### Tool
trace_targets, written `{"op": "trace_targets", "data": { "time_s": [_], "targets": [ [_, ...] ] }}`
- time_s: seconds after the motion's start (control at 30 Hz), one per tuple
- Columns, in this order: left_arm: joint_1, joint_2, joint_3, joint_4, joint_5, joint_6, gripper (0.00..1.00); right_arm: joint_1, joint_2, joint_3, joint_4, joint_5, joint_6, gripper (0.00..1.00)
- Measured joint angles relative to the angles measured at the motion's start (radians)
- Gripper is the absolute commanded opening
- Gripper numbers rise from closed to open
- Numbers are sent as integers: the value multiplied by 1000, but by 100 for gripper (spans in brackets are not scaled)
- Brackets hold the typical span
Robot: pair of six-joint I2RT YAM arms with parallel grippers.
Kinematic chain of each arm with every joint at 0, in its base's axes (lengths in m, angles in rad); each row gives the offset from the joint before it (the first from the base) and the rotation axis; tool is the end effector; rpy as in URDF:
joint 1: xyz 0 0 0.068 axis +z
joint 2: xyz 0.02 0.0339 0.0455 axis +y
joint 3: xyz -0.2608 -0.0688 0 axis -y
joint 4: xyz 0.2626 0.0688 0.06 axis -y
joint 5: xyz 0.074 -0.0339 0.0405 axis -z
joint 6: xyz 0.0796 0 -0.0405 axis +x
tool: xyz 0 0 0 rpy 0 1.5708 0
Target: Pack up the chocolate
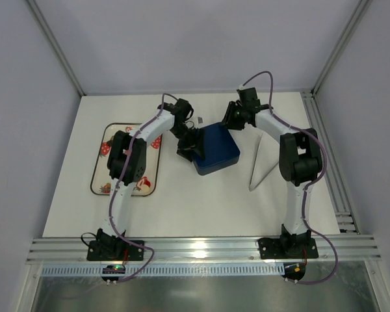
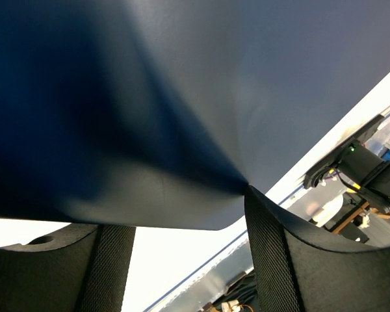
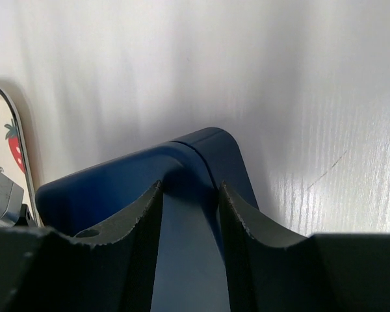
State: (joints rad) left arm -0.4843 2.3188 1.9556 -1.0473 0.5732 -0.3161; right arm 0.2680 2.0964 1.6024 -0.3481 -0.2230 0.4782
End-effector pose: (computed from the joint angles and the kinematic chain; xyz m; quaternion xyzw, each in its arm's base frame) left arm 0.4106 -0.2648 0.1284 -0.1029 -0.9509 0.2894 0.0391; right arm 0.4886 0.1524 0.1543 0.0580 0.9276 0.2259 0.2919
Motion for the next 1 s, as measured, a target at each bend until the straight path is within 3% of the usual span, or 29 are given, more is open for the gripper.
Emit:
{"op": "trace_targets", "data": {
  "time_s": [0.37,1.0],
  "targets": [
    [0,-65,-138,101,47,-51,62,47,71,175,-174,82,-82,35],
    [33,-217,-496,490,143,-273,67,133,142,333,-330,262,-171,37]
  ]
}}
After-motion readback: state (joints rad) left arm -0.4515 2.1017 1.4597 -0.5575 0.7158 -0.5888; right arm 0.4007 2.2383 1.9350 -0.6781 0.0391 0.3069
